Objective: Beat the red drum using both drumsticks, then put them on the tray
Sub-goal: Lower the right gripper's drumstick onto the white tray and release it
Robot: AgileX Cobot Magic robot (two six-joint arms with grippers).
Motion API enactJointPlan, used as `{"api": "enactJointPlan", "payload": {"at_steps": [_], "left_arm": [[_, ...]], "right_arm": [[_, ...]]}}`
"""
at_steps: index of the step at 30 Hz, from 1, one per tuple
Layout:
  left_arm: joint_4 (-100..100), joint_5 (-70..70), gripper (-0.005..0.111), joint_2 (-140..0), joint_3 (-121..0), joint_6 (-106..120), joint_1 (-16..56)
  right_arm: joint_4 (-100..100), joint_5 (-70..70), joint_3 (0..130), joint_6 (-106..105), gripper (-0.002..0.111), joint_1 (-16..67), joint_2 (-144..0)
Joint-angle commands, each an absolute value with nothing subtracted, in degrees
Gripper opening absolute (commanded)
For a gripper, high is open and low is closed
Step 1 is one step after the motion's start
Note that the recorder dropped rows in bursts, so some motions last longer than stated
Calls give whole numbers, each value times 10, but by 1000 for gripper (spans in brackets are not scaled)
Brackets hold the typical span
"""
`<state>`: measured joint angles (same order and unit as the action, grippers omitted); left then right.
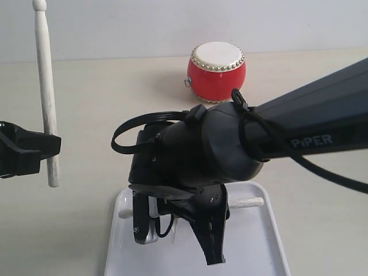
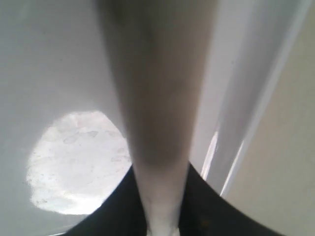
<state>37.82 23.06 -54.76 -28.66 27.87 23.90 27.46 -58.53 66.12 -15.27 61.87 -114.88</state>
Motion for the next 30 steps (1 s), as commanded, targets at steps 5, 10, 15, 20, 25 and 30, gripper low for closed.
{"api": "enactJointPlan", "payload": {"at_steps": [5,10,15,20,25,30], "left_arm": [[379,220,0,-545,-285,278,240],[379,220,0,-545,-285,278,240],[379,220,0,-545,-285,278,240],[379,220,0,-545,-285,278,240],[379,220,0,-545,-285,278,240],[379,219,0,-545,-285,278,240]], "right_arm": [[277,-572,667,-148,20,620,-1148],[268,-571,667,-148,20,620,-1148],[240,-571,667,-148,20,620,-1148],[240,-575,667,-147,20,620,-1148],[240,-582,667,-147,20,620,-1148],[235,-587,667,-147,20,620,-1148]]}}
